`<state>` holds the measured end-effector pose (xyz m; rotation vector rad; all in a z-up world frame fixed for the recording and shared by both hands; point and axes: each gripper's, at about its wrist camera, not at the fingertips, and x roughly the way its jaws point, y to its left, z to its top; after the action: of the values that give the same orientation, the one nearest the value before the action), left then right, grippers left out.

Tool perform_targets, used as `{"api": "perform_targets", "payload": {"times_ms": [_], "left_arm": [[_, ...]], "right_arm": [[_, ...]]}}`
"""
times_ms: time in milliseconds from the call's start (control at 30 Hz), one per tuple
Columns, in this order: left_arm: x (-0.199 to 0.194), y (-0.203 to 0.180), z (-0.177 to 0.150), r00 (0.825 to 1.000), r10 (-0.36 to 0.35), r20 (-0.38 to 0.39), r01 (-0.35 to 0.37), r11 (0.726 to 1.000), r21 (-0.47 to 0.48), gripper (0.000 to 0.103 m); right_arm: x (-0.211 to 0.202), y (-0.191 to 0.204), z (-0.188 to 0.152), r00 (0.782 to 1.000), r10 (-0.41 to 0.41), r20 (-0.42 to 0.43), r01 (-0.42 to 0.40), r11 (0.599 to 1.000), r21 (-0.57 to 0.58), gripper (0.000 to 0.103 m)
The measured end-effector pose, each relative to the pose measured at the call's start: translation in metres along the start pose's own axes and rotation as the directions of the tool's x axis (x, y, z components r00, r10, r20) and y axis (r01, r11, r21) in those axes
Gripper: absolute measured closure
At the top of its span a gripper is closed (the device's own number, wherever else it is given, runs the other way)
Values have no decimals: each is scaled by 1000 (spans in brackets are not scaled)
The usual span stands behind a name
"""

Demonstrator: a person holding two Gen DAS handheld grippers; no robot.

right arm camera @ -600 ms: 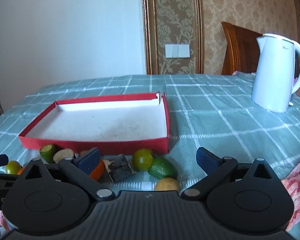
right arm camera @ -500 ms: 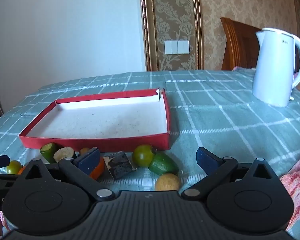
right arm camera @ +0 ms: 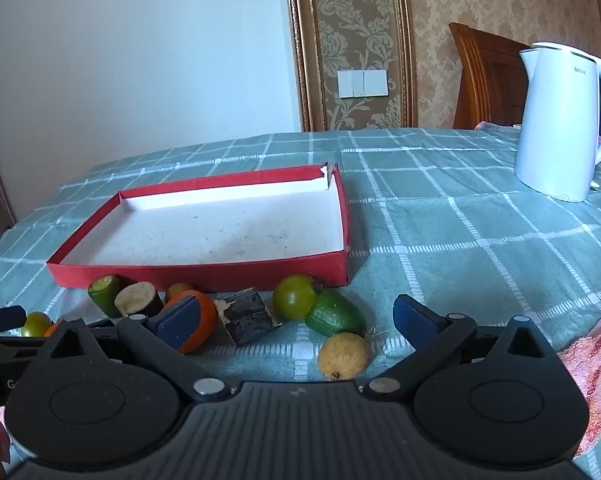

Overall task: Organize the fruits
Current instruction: 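Move the right tool toward the small brown pear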

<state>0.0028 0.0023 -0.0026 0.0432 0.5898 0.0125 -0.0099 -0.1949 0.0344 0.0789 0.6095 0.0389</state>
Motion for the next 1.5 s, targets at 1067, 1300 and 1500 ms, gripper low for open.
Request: {"api": "perform_targets", "payload": {"times_ms": [1067,1300,1500], "left_arm": [[5,12,-3,1000,26,-5,-26,999,-45,0],[5,13,-4,1000,25,-5,-26,999,-47,0],[6,14,-4,999,32,-7,-33,998,-49,0]], "right_arm": [[-2,-11,-9,1000,2,14,-1,1000,-24,0],[-1,-12,-9,1000,10,5,-10,1000,-24,0],[-1,-12,-10,1000,8,7,-8,1000,-26,0]]}}
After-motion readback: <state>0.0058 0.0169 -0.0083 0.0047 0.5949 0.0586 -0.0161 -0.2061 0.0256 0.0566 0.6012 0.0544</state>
